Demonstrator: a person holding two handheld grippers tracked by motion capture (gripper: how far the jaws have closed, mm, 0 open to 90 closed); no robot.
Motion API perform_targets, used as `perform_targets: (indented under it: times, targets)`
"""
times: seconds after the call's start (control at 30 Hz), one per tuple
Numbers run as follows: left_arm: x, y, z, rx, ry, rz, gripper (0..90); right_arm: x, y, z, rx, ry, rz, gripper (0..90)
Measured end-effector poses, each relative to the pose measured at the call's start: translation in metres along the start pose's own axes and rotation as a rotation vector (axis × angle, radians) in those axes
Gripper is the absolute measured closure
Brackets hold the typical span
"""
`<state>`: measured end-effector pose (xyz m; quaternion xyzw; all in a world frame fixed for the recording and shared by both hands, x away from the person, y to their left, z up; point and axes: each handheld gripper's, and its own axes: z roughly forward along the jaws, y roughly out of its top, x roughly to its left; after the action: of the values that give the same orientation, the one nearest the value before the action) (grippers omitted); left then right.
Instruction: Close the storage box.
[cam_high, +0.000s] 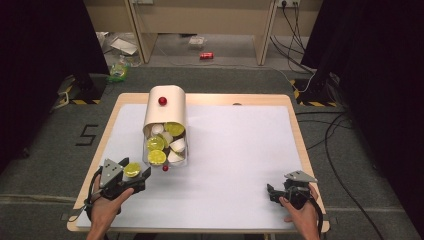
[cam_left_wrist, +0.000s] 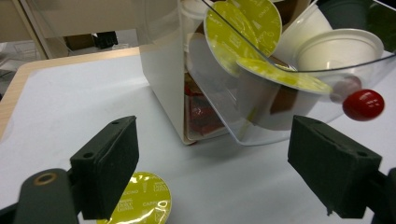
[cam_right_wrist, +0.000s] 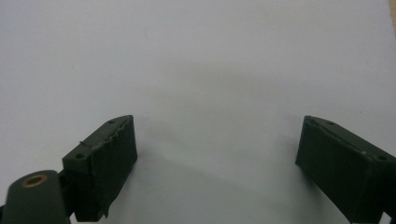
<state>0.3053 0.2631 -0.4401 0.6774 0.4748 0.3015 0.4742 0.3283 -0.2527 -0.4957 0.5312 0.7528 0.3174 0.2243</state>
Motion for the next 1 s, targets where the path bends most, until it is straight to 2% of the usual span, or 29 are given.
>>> perform_targets:
  times: [0.27,0.47,1.0]
  targets:
    - [-0.002,0.0014,0.0012,0.004,0.005,0.01,14.3,0.0,0.0,0.0,0.0,0.0,0.0,12.6]
    - [-0.0011,0.0053,0.0,-0.02,0.012,-0.006,14.7,0.0,0.0,0.0,0.0,0.0,0.0,12.6]
    - [0.0003,0.0095,0.0037,-0.028,0.012,-0.024,14.1,0.0001,0.0001,0.0,0.0,0.0,0.0,12.5]
